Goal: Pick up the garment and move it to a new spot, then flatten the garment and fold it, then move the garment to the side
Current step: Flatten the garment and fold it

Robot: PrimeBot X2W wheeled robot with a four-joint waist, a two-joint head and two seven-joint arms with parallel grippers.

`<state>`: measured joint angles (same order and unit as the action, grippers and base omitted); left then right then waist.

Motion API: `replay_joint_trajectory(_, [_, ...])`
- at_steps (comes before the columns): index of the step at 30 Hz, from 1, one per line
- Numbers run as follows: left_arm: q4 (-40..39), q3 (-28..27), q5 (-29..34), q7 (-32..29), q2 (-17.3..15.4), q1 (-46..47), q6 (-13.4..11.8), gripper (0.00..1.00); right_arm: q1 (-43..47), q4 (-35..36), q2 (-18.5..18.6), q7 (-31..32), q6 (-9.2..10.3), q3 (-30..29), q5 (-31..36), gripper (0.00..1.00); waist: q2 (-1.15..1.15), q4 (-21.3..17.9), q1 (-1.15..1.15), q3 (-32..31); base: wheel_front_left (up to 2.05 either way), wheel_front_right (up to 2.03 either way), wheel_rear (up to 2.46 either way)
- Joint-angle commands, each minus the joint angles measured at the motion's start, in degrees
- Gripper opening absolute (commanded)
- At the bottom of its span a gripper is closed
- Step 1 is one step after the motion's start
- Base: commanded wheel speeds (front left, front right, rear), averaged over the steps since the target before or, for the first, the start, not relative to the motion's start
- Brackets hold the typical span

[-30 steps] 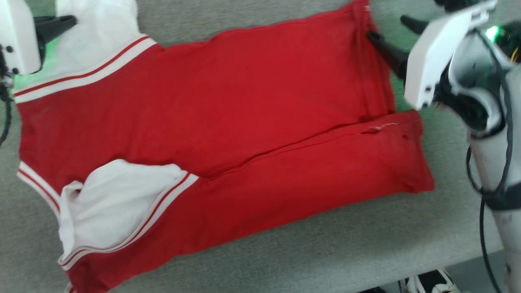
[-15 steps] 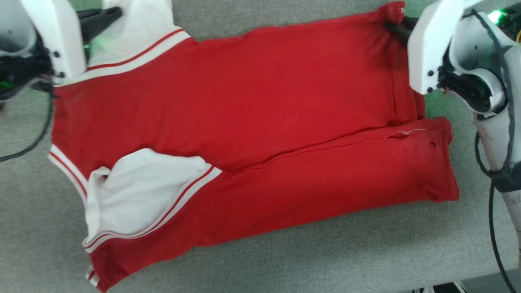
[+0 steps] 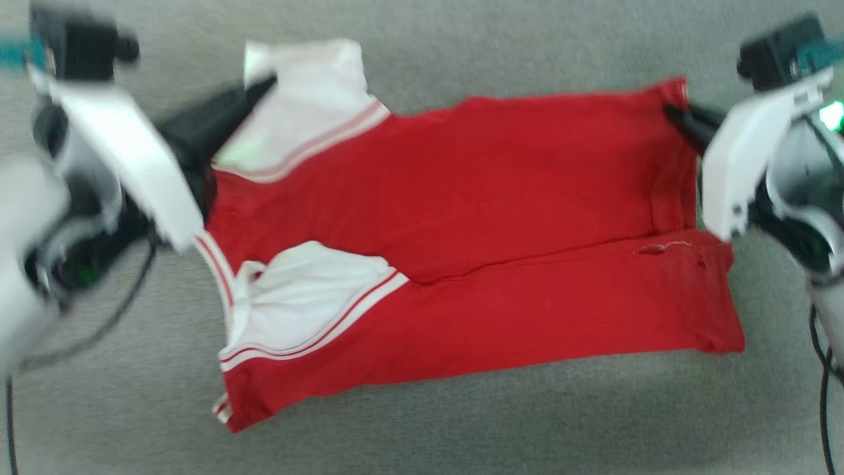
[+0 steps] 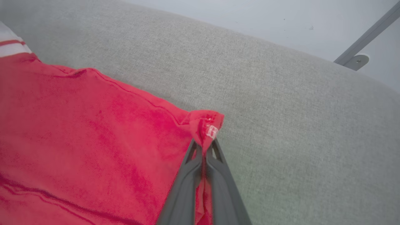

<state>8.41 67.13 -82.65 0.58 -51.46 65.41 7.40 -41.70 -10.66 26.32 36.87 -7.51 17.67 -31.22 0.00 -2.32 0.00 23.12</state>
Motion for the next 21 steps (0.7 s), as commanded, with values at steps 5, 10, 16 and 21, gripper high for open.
replay_joint_trajectory(5, [-7.1, 2.6, 0.5, 8.5, -4.3, -8.9, 0.1, 0.00, 9.7, 6.5, 2.2, 1.7, 0.05, -4.0, -0.6, 0.00, 0.00, 3.6, 0.00, -4.7, 0.00, 0.00, 0.00])
replay_joint_trajectory(10, [-12.2, 3.6, 0.5, 13.8, -7.7, -18.1, 0.1, 0.00, 19.9, 13.2, 2.3, 3.6, 0.05, -10.2, 0.6, 0.00, 0.00, 5.0, 0.00, -5.6, 0.00, 0.00, 0.00])
replay_joint_trajectory(16, [-12.8, 1.2, 3.0, 14.7, -7.2, -27.8, 0.1, 0.00, 29.6, 19.6, -0.1, 5.7, 0.05, -17.1, 1.5, 0.00, 0.00, 6.3, 0.00, -5.1, 0.00, 0.00, 0.00])
replay_joint_trajectory(21, [-10.1, -2.5, 4.9, 14.7, -2.8, -33.6, 0.1, 0.00, 33.2, 20.5, -2.1, 7.6, 0.05, -18.8, 1.8, 0.00, 0.00, 6.8, 0.00, -4.2, 0.00, 0.00, 0.00])
